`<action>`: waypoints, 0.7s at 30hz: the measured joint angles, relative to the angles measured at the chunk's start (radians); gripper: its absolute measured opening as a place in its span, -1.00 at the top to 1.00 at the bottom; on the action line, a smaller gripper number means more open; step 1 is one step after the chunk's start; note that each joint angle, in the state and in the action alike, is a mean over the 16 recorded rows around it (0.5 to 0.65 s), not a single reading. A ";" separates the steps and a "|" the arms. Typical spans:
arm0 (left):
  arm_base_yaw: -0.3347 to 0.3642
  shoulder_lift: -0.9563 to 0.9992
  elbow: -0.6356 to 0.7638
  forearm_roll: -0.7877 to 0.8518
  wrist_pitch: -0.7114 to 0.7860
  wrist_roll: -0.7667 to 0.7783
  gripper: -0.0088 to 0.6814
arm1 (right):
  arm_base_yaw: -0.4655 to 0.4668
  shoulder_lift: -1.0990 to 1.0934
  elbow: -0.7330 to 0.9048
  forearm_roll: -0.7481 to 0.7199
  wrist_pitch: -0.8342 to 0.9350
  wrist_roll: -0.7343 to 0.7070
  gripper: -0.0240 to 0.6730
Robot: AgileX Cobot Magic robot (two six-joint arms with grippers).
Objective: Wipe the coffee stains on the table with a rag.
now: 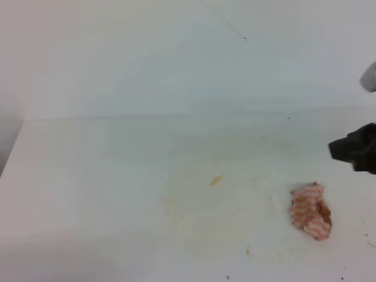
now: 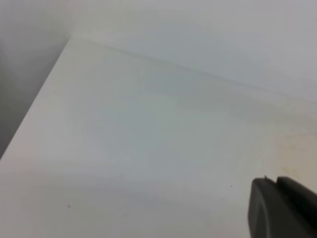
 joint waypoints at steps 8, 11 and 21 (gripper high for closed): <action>0.000 0.000 0.000 0.000 0.002 0.000 0.97 | 0.000 -0.238 0.000 -0.134 0.101 0.095 0.66; 0.000 0.000 0.000 0.000 0.003 0.000 0.98 | 0.000 -0.302 0.000 -0.190 0.130 0.144 0.81; 0.000 0.000 0.003 0.000 0.001 0.000 0.98 | 0.000 -0.395 0.000 -0.287 0.180 0.237 0.93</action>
